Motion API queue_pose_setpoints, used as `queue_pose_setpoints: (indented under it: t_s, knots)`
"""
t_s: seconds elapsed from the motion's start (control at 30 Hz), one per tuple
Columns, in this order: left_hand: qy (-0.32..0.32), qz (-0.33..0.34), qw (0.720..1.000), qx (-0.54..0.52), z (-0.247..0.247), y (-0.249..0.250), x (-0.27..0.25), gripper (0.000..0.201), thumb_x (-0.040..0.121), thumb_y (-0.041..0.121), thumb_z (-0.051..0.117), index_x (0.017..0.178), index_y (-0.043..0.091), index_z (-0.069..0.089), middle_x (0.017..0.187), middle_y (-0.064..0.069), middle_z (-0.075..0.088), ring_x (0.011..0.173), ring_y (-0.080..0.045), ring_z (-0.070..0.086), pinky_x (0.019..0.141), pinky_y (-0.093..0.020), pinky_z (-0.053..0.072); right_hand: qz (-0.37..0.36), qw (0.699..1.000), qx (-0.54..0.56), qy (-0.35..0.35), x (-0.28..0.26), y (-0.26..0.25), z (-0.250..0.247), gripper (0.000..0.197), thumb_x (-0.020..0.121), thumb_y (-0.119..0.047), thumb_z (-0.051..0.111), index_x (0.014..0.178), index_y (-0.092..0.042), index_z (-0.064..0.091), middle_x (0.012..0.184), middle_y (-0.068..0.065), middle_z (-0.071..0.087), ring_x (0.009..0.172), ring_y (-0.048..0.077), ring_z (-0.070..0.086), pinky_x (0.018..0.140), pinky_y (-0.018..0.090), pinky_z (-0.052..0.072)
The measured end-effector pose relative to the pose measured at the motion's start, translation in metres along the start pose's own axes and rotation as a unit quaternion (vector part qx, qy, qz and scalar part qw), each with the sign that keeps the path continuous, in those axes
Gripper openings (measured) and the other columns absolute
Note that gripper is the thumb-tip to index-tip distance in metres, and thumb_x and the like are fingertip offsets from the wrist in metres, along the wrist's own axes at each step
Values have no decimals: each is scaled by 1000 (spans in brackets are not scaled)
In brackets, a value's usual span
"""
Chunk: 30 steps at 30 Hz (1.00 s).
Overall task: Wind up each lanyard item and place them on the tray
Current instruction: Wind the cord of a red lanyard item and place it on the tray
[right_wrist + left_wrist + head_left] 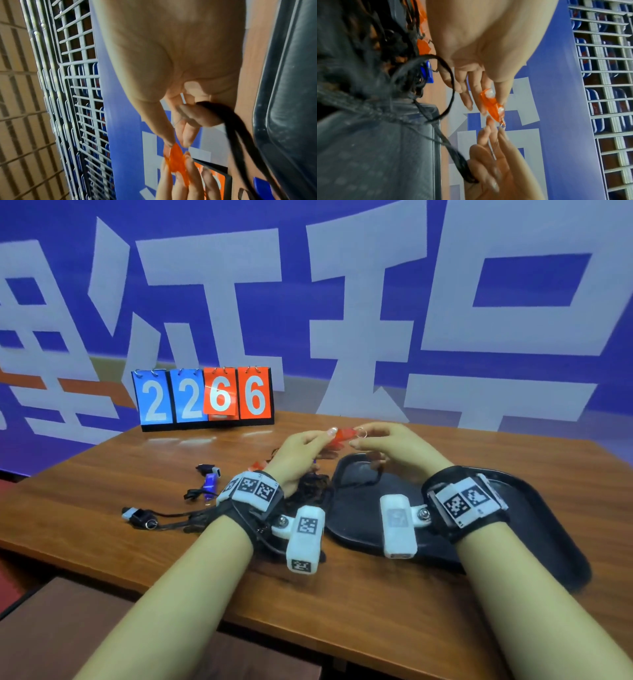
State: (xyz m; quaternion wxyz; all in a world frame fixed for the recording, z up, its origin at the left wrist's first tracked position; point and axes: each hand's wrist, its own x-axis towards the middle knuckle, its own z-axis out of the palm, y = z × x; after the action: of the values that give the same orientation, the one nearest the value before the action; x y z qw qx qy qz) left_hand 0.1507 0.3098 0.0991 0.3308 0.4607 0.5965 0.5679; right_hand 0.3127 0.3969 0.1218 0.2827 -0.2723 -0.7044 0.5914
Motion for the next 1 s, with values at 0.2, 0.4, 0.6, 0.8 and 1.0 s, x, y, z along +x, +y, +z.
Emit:
queue_pose_setpoints:
  t_s: [0.2,0.4,0.6,0.8,1.0]
  knots:
    - [54,-34,982,-178,11,-13,17,27,100,26,57,121,11,62,101,2,73,82,-7,69,64,-21,43,32,998,56,5,-5,20,-28,20,95,-12,60,107,2,69,73,2,58,52,7,41,50,19,34]
    - [0,-53,965,-258,4,-27,14,28,98,32,56,116,11,63,105,-4,75,78,-10,70,60,-18,49,-31,975,204,83,-6,31,-40,24,98,-5,51,116,-2,66,85,1,67,58,7,43,53,16,38]
    - [-5,-53,976,-213,4,-33,8,26,95,35,61,105,13,73,88,-2,75,68,-7,65,64,-17,53,-109,981,87,138,-7,30,-16,18,97,-10,56,111,-9,67,97,3,75,52,7,41,49,14,32]
    - [-20,-55,963,-264,-1,-31,5,30,99,29,57,118,9,68,108,-9,75,101,-16,72,77,-18,57,-133,983,12,129,-14,24,-1,12,93,-15,66,104,-12,66,101,7,76,58,8,51,59,17,44]
    - [3,-52,974,-222,10,-31,2,26,92,23,68,112,6,73,98,-6,75,78,-11,67,66,-17,55,-177,976,-46,117,-17,25,12,11,87,-10,72,96,-11,77,90,-6,76,79,0,67,67,10,46]
